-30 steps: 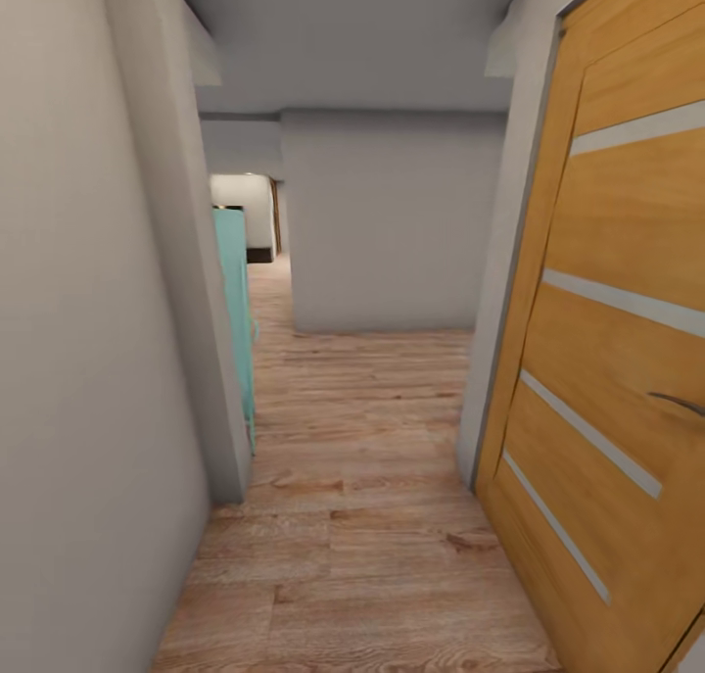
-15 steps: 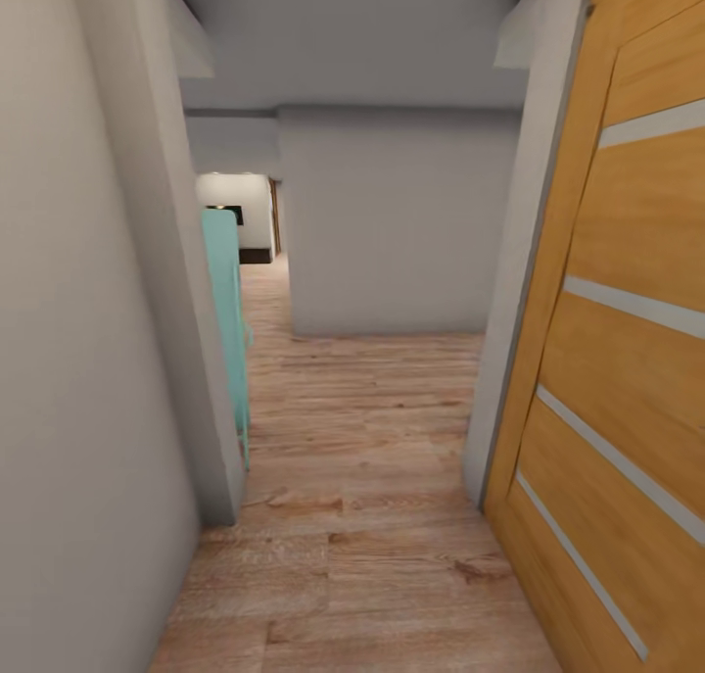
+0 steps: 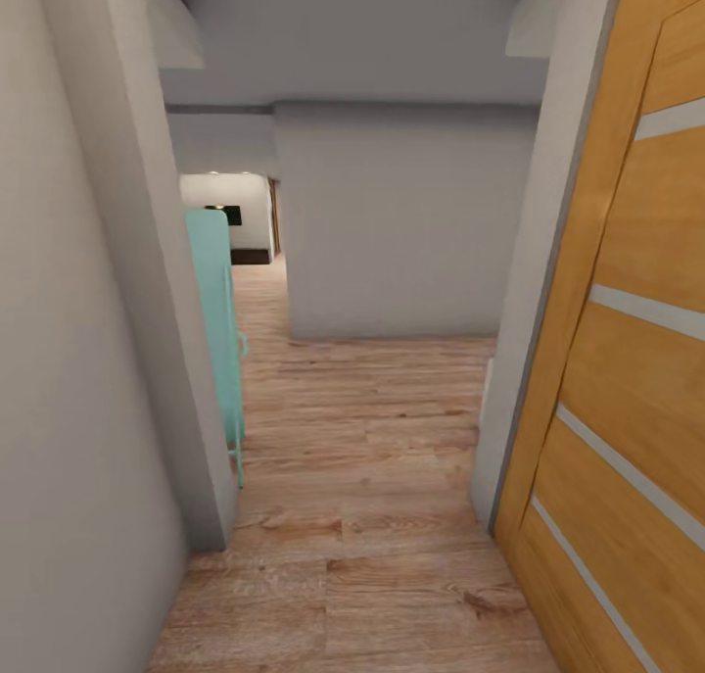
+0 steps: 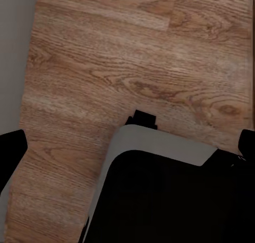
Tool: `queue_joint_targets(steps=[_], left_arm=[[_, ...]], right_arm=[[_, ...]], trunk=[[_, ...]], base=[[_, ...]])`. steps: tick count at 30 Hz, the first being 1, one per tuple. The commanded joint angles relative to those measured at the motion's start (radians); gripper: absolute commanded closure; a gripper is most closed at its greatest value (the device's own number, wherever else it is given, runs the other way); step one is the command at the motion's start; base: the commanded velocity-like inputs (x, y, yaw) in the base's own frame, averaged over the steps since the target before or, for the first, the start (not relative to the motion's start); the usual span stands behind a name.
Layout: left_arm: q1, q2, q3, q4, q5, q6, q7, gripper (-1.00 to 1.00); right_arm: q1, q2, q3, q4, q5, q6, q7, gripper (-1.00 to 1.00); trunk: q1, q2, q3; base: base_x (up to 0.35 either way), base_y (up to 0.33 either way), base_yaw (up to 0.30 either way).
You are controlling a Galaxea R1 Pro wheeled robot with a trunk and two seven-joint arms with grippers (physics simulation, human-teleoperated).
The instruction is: Move the two storage containers from the living room to the garage. In the garage, place one container on the floor and stack the other container on top of it (either order is fine).
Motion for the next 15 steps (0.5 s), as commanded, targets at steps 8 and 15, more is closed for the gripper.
queue_joint_targets(steps=[8,15], left_arm=[[0.000,0.000,0.004,0.001,0.003,-0.004,0.002,-1.00],[0.000,0.000,0.004,0.001,0.003,-0.004,0.002,-1.00]], right_arm=[[-0.001,0.000,0.001,0.003,0.006,-0.005,-0.004,-1.00],[-0.001,0.000,0.001,0.003,0.006,-0.005,-0.005,-1.00]], trunk=[[0.001,-0.001,-0.001],[0.001,-0.001,-0.001]], base=[[0.321,0.000,0.000],[0.321,0.000,0.000]])
